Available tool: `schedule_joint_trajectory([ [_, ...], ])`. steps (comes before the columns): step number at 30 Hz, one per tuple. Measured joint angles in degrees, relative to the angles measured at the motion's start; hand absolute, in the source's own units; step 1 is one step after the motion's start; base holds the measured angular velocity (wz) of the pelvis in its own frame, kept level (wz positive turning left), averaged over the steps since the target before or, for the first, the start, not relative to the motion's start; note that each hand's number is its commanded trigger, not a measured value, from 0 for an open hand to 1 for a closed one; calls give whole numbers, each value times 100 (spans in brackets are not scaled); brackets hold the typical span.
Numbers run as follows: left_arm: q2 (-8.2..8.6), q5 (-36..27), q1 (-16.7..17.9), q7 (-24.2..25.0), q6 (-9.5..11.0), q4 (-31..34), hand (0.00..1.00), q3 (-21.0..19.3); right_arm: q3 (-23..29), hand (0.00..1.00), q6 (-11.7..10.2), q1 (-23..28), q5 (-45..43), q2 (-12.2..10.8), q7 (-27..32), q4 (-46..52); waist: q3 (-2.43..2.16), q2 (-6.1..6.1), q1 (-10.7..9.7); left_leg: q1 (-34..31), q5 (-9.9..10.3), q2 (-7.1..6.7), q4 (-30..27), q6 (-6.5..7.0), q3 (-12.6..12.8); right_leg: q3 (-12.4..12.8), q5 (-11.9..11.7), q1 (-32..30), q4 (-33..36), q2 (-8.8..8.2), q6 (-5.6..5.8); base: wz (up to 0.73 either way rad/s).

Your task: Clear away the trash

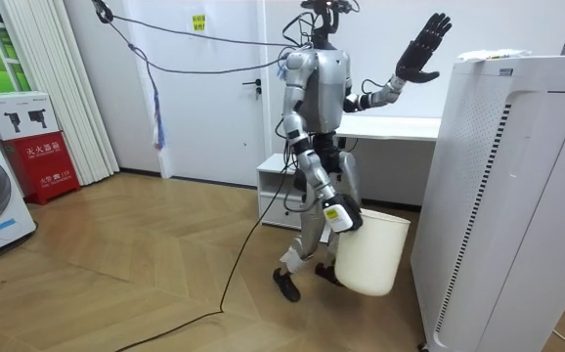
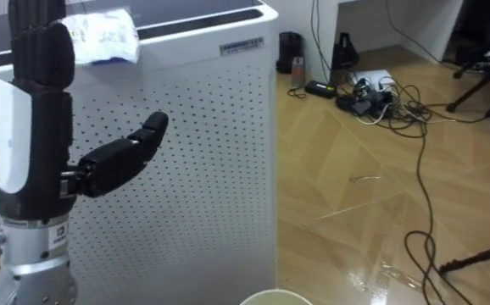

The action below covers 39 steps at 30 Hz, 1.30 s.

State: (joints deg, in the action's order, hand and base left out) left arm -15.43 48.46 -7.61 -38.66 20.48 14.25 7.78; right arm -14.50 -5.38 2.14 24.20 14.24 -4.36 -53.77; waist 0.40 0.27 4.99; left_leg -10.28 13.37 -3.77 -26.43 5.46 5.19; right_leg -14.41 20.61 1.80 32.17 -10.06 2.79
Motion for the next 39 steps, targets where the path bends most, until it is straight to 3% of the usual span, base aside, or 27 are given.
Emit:
schedule_joint_trajectory([
  [2, -54, 7, -90, -58, 39, 100, 0, -3, 0, 100, -2, -46, -6, -14, -5, -1, 30, 36, -3, 15, 30, 7, -6, 29, -150, 42, -49, -142, 191, 26, 125, 22],
  [4, -151, -5, -112, -115, 18, 300, 0, -33, -2, 100, -2, -68, -6, -10, -22, 5, 68, 102, -7, 34, 13, 28, 89, 15, -351, 176, -37, -447, -378, 127, 122, 32],
  [5, -178, -7, -112, -128, 23, 339, 0, -34, -3, 100, -1, -59, -6, -13, -25, 6, 70, 101, -19, 43, 14, 14, 95, 14, -388, 182, -137, -515, -623, 121, 105, 51],
  [6, -197, -30, -102, -168, 47, 352, 0, -18, -3, 100, 0, -25, -7, -18, -13, 3, 82, 130, -64, 107, 14, -13, 128, 8, -522, 162, -529, -572, -848, 133, 116, 48],
  [10, -223, -3, -104, -317, 183, 583, 0, -82, -6, 100, -1, -40, -40, -46, 1, 0, 57, 96, -2, 215, -57, -6, 411, -95, -743, 3, -648, -306, -1235, 271, 47, 29],
  [17, -219, -1, -102, -42, 63, 1226, 0, -100, 0, 100, 0, -71, -278, -34, -211, -20, 45, 49, 44, 593, -75, 10, 738, -127, -798, -38, -738, 208, -1869, 383, 40, 5],
  [22, -238, 240, -102, 269, -201, 1280, 0, -98, 5, 100, 2, -102, -454, -31, -392, 10, -12, -16, 49, 761, -87, 10, 932, -147, -794, -1, -754, 356, -2070, 401, 38, -1],
  [24, -353, 257, -97, 380, -300, 1278, 0, -99, 8, 100, 1, -108, -612, -26, -460, 69, -13, -21, 37, 829, -87, 10, 945, -147, -793, 3, -758, 442, -2140, 407, 37, -2],
  [30, -474, 252, 350, 595, -319, 1122, 0, -71, 2, 100, 0, -91, -696, -33, -505, 70, -21, 10, 0, 980, -113, 19, 1117, -188, -763, 12, -766, 554, -2245, 423, 24, -2],
  [33, -651, 252, 598, 688, -401, 1079, 0, -72, 3, 100, 0, -97, -694, -14, -508, 67, -8, 40, -37, 974, -113, 20, 1117, -188, -762, 14, -766, 550, -2249, 427, 24, 0],
  [36, -690, 252, 732, 708, -428, 984, 0, -70, 3, 100, 0, -101, -698, 19, -507, 69, 14, 102, -69, 954, -113, 14, 1116, -188, -768, 11, -771, 532, -2249, 425, 26, 0],
  [39, -698, 252, 823, 803, -507, 859, 0, -70, 3, 100, 0, -99, -698, 59, -510, 69, 7, 181, -89, 913, -113, 14, 1117, -188, -767, 10, -784, 493, -2249, 426, 29, 0],
])
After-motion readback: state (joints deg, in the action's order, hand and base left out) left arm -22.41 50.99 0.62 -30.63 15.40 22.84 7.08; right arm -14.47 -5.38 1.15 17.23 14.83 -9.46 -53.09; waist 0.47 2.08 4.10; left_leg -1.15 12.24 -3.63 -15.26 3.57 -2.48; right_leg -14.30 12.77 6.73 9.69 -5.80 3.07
